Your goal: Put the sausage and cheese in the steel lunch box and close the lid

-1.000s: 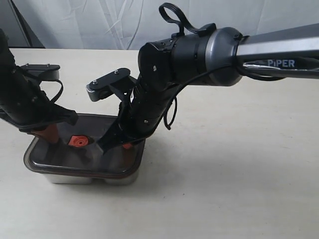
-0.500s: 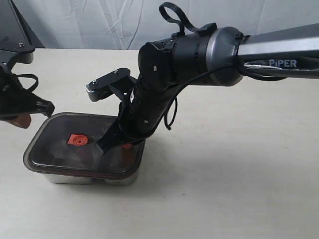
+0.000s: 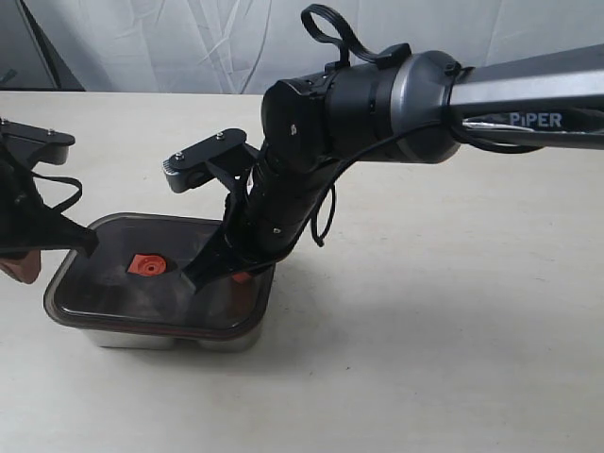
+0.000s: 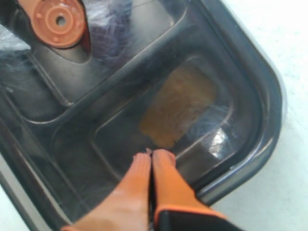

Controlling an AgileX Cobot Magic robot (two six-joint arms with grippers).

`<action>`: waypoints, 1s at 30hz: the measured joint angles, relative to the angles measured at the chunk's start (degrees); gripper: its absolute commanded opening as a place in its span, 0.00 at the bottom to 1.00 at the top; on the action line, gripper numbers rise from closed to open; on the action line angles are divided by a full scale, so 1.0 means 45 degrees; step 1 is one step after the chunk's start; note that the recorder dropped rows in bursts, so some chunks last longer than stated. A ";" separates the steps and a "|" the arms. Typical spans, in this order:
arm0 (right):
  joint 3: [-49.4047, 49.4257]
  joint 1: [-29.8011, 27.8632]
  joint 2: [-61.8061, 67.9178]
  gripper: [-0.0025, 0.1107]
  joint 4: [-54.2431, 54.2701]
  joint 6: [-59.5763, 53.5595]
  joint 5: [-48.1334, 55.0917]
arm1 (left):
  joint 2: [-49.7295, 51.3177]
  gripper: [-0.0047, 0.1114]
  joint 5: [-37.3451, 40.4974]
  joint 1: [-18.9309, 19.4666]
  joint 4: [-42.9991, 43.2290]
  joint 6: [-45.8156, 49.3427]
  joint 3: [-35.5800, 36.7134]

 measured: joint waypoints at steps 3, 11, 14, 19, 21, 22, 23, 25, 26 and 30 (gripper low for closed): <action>0.0023 0.0000 -0.0054 0.02 0.0000 0.0000 0.0000 | 0.0008 0.04 -0.0023 0.0000 -0.0008 0.0000 0.0000; 0.0165 0.0021 -0.1212 0.02 -0.2822 0.2297 0.0015 | 0.0103 0.04 -0.0095 0.0000 -0.0338 0.0102 0.0000; 0.0165 0.0021 -0.1704 0.02 -0.3647 0.2902 0.0015 | 0.0424 0.04 -0.0120 0.0000 -0.0421 0.0167 0.0000; 0.0165 0.0021 -0.1984 0.02 -0.3999 0.3189 0.0047 | 0.0700 0.04 -0.0245 0.0000 -0.0918 0.0627 0.0025; 0.0165 0.0021 -0.1984 0.02 -0.4063 0.3189 0.0080 | 0.0700 0.04 -0.0270 0.0000 -0.0941 0.0856 0.0044; 0.0165 0.0021 -0.1984 0.02 -0.4094 0.3198 0.0122 | 0.0700 0.04 -0.0270 0.0000 -0.0966 0.0917 0.0044; 0.0165 0.0021 -0.1984 0.02 -0.4120 0.3198 0.0138 | 0.0700 0.04 -0.0270 0.0000 -0.0966 0.0930 0.0044; 0.0165 0.0021 -0.1984 0.02 -0.4149 0.3242 0.0138 | 0.0700 0.04 -0.0245 0.0000 -0.1111 0.0995 0.0044; 0.0165 0.0021 -0.1984 0.02 -0.4149 0.3228 0.0165 | 0.0700 0.04 -0.0216 0.0000 -0.1157 0.1022 0.0044; 0.0165 0.0021 -0.1984 0.02 -0.4226 0.3250 0.0265 | 0.0700 0.04 -0.0152 0.0000 -0.1233 0.1040 0.0044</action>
